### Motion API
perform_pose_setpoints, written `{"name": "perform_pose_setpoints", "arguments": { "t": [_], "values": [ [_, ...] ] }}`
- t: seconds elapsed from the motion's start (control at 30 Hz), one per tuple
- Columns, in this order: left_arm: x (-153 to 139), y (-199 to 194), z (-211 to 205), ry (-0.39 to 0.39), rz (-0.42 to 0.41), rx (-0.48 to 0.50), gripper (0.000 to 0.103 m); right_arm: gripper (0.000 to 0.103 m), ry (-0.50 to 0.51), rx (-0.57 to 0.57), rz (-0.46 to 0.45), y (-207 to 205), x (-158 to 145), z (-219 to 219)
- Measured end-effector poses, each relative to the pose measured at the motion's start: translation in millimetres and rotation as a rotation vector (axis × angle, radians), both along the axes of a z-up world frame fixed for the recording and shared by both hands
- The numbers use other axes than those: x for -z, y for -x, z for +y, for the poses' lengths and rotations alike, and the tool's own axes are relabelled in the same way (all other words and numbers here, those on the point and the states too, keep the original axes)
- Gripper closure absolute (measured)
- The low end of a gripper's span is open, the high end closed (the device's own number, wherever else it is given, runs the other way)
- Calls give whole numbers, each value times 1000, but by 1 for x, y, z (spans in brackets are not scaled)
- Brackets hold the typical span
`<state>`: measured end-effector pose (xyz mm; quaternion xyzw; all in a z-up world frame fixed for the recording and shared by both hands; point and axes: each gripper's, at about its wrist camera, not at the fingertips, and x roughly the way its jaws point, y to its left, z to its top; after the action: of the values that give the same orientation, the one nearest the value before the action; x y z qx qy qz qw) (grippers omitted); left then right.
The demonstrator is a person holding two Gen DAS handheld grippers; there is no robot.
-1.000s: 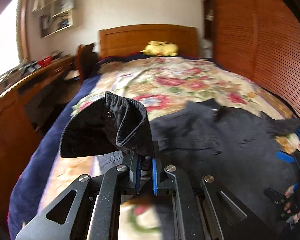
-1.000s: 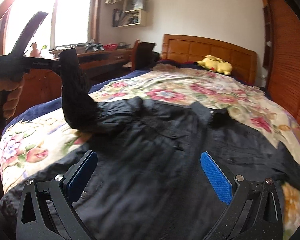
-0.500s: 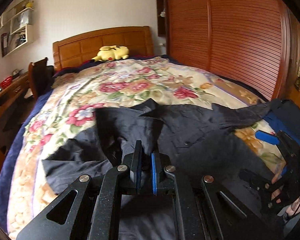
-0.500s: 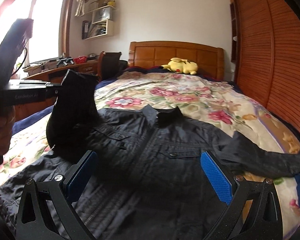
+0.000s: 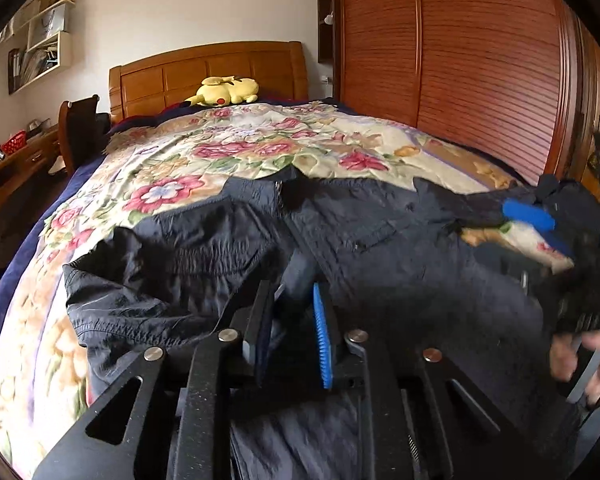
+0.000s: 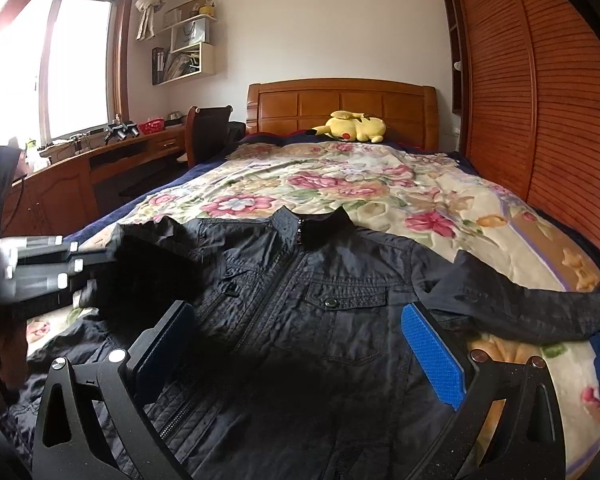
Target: Fold large clothes
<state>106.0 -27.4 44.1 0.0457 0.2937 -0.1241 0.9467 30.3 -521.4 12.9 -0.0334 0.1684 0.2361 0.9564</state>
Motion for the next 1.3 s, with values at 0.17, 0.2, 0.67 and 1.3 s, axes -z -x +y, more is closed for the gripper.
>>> {"name": "perform_pose_setpoints", "arguments": {
  "t": [0.17, 0.2, 0.67, 1.3],
  "values": [
    [10, 23, 3, 6, -39, 9, 61, 0, -5, -11, 15, -9, 2, 3],
    [10, 27, 6, 10, -46, 5, 59, 0, -6, -15, 19, -11, 2, 5],
    [29, 43, 67, 32, -74, -126, 24, 9, 18, -180, 122, -35, 14, 46],
    [43, 47, 108, 64, -52, -197, 13, 24, 214, -352, 325, -72, 67, 92]
  ]
}}
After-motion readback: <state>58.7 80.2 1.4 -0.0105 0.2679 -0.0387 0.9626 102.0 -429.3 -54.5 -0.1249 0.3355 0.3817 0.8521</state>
